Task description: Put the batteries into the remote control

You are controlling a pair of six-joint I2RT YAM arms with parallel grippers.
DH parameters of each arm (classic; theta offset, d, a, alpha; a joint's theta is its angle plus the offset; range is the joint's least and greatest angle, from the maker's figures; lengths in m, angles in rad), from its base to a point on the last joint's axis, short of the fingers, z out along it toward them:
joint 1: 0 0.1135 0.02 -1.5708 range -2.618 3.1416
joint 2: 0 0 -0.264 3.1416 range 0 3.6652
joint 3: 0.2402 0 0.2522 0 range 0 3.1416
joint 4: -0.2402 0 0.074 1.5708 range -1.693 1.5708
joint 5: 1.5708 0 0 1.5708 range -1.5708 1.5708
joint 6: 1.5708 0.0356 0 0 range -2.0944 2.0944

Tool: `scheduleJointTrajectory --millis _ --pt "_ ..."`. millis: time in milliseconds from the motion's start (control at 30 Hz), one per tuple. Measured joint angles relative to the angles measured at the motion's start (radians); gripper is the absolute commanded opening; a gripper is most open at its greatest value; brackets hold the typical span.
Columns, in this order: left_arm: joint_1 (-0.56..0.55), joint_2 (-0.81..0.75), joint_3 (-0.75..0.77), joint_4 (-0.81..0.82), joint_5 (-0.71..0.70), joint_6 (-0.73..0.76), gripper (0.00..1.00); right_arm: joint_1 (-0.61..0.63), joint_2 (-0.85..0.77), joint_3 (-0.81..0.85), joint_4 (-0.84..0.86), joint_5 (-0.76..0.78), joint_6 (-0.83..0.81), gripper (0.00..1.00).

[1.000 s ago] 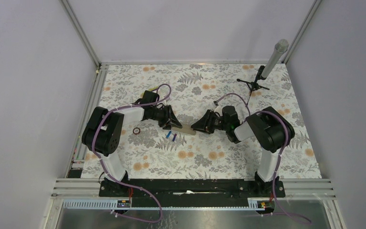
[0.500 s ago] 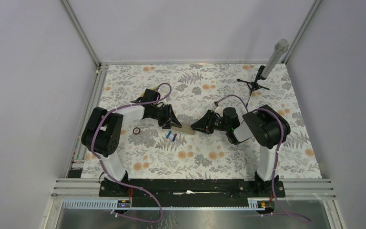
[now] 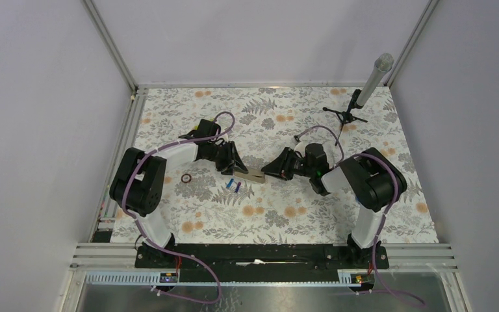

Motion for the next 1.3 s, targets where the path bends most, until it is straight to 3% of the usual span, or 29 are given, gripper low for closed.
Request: scheduleJointTrajectory --millis 233,433,633,733,833,933,1000,1300 --pt "-0.016 -0.007 0.023 -0.031 -0.036 0.005 0.00 -0.002 -0.136 -0.003 -0.153 0.080 -0.087 0.38" --pt "-0.051 -0.006 0.056 -0.058 -0.067 0.036 0.00 -0.010 -0.306 0.017 -0.381 0.269 -0.202 0.45" --pt "-0.063 0.000 0.101 -0.118 -0.098 0.074 0.00 -0.014 -0.352 0.073 -0.600 0.457 -0.282 0.50" --pt "-0.063 0.005 0.127 -0.157 -0.108 0.104 0.00 -0.014 -0.360 0.073 -0.653 0.478 -0.307 0.60" --pt "-0.063 0.006 0.158 -0.209 -0.115 0.171 0.00 -0.014 -0.365 0.075 -0.690 0.443 -0.363 0.79" --pt "-0.063 0.004 0.184 -0.267 -0.106 0.277 0.00 -0.015 -0.392 0.076 -0.714 0.348 -0.427 0.90" --pt "-0.063 -0.029 0.187 -0.354 -0.082 0.419 0.00 -0.016 -0.457 0.093 -0.729 0.187 -0.514 0.96" --pt "-0.108 -0.196 0.222 -0.497 0.003 0.663 0.00 0.074 -0.476 0.291 -0.937 -0.041 -0.755 0.96"
